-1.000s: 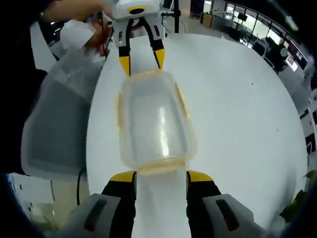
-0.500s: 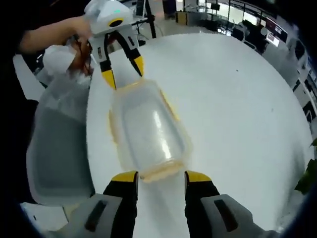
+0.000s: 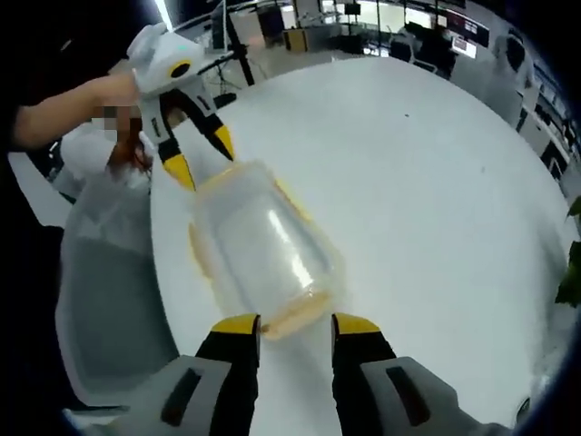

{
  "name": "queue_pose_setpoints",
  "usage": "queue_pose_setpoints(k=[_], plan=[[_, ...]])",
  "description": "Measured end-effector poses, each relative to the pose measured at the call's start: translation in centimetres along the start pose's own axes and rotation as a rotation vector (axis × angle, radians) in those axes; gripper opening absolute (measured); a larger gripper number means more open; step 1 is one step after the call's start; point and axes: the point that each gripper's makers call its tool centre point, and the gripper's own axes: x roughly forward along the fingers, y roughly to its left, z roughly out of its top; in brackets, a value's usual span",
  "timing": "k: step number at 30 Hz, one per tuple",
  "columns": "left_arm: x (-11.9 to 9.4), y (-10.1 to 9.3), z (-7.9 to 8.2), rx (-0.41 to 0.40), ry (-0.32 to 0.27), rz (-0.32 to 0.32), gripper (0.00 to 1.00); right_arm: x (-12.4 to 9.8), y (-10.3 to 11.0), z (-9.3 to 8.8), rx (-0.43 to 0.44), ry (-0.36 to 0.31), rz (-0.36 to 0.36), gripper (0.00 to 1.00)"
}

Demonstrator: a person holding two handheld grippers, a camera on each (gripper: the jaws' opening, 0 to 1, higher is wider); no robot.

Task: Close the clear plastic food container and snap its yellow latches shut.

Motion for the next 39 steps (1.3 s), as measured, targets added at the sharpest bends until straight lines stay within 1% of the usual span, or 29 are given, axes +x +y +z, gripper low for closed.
queue_pose_setpoints(k=[1,2,4,5,7,10,13,17,19,20,23,25,27,29,33,39], plan=[[0.0,-0.2,0.5,-0.061,-0.03,-0.016,0.39,0.1,0.1,0.0,0.001,-0.005,0.003,0.29],[-0.1,-0.2,0.5,-0.091,-0.034,-0.013,0.39,0.2,0.1,0.0,0.006,-0.009,0.003,0.29],[-0.1,0.2,0.3,-0.081,-0.027,0.002,0.39,0.3,0.3,0.1,0.019,-0.013,0.005,0.29],[0.0,0.2,0.2,-0.09,-0.026,0.002,0.39,0.4,0.3,0.1,0.03,-0.018,0.007,0.29],[0.1,0.1,0.2,-0.141,-0.038,-0.005,0.39,0.5,0.4,0.2,0.037,-0.024,0.009,0.29],[0.1,0.0,0.4,-0.165,-0.058,-0.005,0.39,0.6,0.6,0.2,0.04,-0.024,0.008,0.29],[0.3,0.1,0.3,-0.191,-0.061,0.003,0.39,0.6,0.5,0.1,0.043,-0.025,0.008,0.29],[0.6,-0.2,0.1,-0.266,-0.066,-0.008,0.39,0.6,0.5,0.0,0.046,-0.022,0.005,0.28],[0.7,-0.3,0.3,-0.289,-0.082,-0.004,0.39,0.6,0.5,-0.1,0.055,-0.025,0.007,0.28],[0.8,-0.1,0.3,-0.313,-0.085,0.003,0.39,0.6,0.4,-0.1,0.056,-0.026,0.006,0.28],[0.8,0.1,0.2,-0.342,-0.086,0.013,0.37,0.8,0.3,-0.3,0.068,-0.022,0.004,0.26],[0.9,0.1,0.2,-0.353,-0.084,0.015,0.36,0.8,0.4,-0.1,0.073,-0.036,0.005,0.24],[1.0,0.0,0.2,-0.356,-0.084,0.016,0.36,0.8,0.4,-0.2,0.086,-0.038,0.011,0.24],[1.2,-0.4,0.3,-0.354,-0.087,0.001,0.36,0.8,0.3,-0.3,0.095,-0.042,0.018,0.24],[1.8,-0.7,-0.1,-0.349,-0.066,-0.003,0.36,0.8,0.3,-0.3,0.101,-0.045,0.026,0.24],[1.8,-0.9,0.0,-0.372,-0.071,-0.013,0.36,1.0,0.8,-0.1,0.116,-0.047,0.045,0.26]])
